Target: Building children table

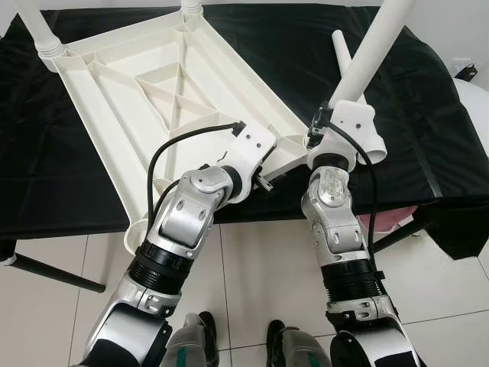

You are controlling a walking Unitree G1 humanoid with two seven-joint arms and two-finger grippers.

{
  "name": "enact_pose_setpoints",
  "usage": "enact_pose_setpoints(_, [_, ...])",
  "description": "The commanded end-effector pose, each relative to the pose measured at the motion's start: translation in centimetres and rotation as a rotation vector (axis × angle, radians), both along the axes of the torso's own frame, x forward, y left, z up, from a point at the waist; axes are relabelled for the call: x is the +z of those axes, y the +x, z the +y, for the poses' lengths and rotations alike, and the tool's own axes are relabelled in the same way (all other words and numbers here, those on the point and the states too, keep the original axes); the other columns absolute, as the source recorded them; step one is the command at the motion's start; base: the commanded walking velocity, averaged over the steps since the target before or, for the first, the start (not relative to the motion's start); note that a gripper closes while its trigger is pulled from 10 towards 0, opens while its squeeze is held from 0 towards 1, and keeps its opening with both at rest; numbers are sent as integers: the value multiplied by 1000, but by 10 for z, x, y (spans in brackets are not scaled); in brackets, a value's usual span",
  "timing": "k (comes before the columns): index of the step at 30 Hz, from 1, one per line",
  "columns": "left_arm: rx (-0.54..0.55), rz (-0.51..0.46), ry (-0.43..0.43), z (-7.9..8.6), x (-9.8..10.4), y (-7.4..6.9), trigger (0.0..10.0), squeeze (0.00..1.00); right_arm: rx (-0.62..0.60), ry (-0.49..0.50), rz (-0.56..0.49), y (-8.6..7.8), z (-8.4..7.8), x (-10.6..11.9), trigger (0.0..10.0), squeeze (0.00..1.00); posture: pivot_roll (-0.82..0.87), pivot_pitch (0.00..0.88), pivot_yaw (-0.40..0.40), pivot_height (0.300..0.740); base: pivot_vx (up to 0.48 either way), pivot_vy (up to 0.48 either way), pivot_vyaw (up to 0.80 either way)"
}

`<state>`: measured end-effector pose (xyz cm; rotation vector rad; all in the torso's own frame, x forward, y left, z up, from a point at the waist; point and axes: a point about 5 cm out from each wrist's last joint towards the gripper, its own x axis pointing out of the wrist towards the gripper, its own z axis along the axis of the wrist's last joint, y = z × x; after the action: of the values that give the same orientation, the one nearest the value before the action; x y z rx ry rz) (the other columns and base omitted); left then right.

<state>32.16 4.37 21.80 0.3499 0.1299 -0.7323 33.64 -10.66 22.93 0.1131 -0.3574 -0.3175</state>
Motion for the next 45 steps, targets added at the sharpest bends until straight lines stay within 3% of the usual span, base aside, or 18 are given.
enact_pose_setpoints(1, [71, -19, 6, 3, -2, 3, 10000, 0, -82, 12, 173, 1, -11, -36, 10000, 0, -54, 218, -3, 740, 0, 0, 0])
enact_pose_setpoints(17, [73, -20, 6, 4, -1, 2, 10000, 0, -99, 18, 185, 2, -11, -38, 10000, 0, -48, 221, -1, 740, 0, 0, 0])
enact_pose_setpoints(29, [69, -20, 4, 4, 0, 2, 10000, 0, -124, 35, 214, 4, -20, -44, 10000, 0, -50, 225, -1, 740, 0, 0, 0])
enact_pose_setpoints(30, [68, -20, 4, 4, 0, 2, 10000, 0, -121, 37, 205, 4, -20, -42, 10000, 463, -52, 225, 1, 740, 0, 0, 0])
enact_pose_setpoints(32, [67, -20, 5, 3, 0, 2, 10000, 0, -118, 38, 198, 5, -20, -40, 10000, 463, -52, 225, 1, 740, 0, 0, 0])
enact_pose_setpoints(33, [65, -20, 5, 3, 0, 2, 10000, 0, -121, 32, 194, 5, -21, -39, 10000, 1000, -51, 225, 1, 740, 0, 0, 0])
enact_pose_setpoints(34, [65, -20, 5, 3, 0, 2, 10000, 0, -121, 32, 194, 5, -21, -39, 10000, 1000, -51, 225, 1, 740, 0, 0, 0])
enact_pose_setpoints(35, [64, -20, 5, 3, 0, 1, 10000, 0, -124, 27, 194, 5, -21, -38, 10000, 137, -50, 225, 1, 740, 0, 0, 0])
enact_pose_setpoints(37, [64, -20, 5, 3, 0, 1, 10000, 0, -123, 31, 196, 6, -20, -38, 10000, 137, -50, 225, 1, 740, 0, 0, 0])
enact_pose_setpoints(38, [64, -20, 4, 2, 0, 1, 10000, 0, -119, 31, 196, 6, -20, -38, 10000, 0, -50, 225, 1, 740, 0, 0, 0])
enact_pose_setpoints(45, [63, -18, 3, 2, 0, 1, 10000, 0, -113, 29, 189, 7, -19, -36, 10000, 0, -50, 225, 1, 740, 0, 0, 0])
